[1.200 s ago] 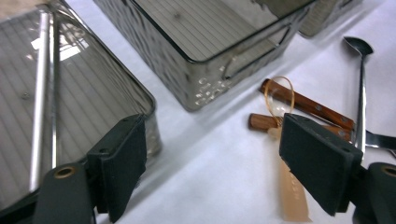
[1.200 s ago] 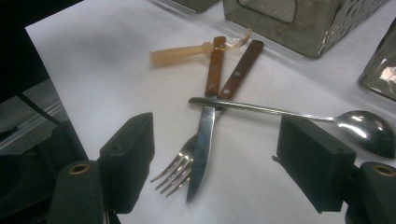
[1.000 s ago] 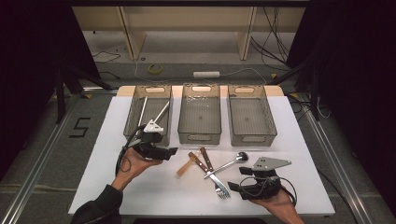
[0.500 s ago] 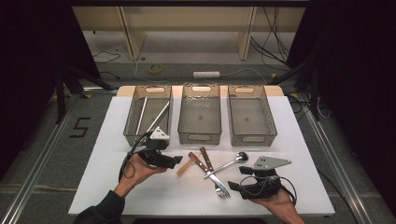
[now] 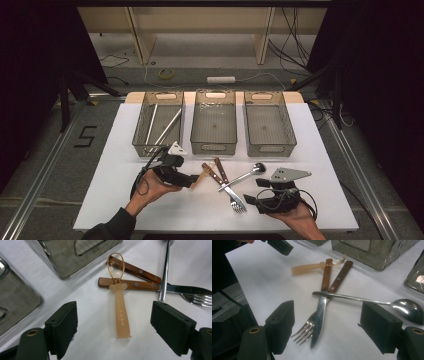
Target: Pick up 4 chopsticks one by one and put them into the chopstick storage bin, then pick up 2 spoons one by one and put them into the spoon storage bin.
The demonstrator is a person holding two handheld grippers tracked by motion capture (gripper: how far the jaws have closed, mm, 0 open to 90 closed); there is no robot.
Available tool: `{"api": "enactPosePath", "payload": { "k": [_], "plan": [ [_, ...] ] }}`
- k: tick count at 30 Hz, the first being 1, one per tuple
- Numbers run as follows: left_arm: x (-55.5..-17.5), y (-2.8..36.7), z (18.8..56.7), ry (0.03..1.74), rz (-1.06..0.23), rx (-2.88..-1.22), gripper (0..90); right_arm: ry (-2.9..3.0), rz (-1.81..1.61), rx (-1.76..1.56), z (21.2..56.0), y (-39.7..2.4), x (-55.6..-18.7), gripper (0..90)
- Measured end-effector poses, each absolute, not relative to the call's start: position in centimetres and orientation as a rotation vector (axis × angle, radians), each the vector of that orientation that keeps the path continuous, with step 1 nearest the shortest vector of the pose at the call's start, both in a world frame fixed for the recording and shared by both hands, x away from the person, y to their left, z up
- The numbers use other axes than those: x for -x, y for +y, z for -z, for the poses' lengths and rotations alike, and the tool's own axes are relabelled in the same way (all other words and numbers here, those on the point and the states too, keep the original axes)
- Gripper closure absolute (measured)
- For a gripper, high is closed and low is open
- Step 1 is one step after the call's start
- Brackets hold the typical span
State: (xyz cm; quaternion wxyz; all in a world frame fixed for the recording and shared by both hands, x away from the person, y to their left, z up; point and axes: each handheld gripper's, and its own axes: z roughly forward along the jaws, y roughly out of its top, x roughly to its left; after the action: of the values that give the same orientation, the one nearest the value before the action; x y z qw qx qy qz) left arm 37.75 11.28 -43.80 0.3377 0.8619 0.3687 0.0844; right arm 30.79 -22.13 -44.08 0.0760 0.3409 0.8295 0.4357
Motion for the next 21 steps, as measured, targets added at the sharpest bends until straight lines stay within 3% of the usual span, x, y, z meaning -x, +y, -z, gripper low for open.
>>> {"api": "enactPosePath", "payload": {
  "k": [21],
  "plan": [
    [-37.8,9.7,45.6,0.978,-0.189,-2.328,22.6,2.491,-1.305,-1.02,44.2,-22.1,-30.8,28.6]
  ]
}}
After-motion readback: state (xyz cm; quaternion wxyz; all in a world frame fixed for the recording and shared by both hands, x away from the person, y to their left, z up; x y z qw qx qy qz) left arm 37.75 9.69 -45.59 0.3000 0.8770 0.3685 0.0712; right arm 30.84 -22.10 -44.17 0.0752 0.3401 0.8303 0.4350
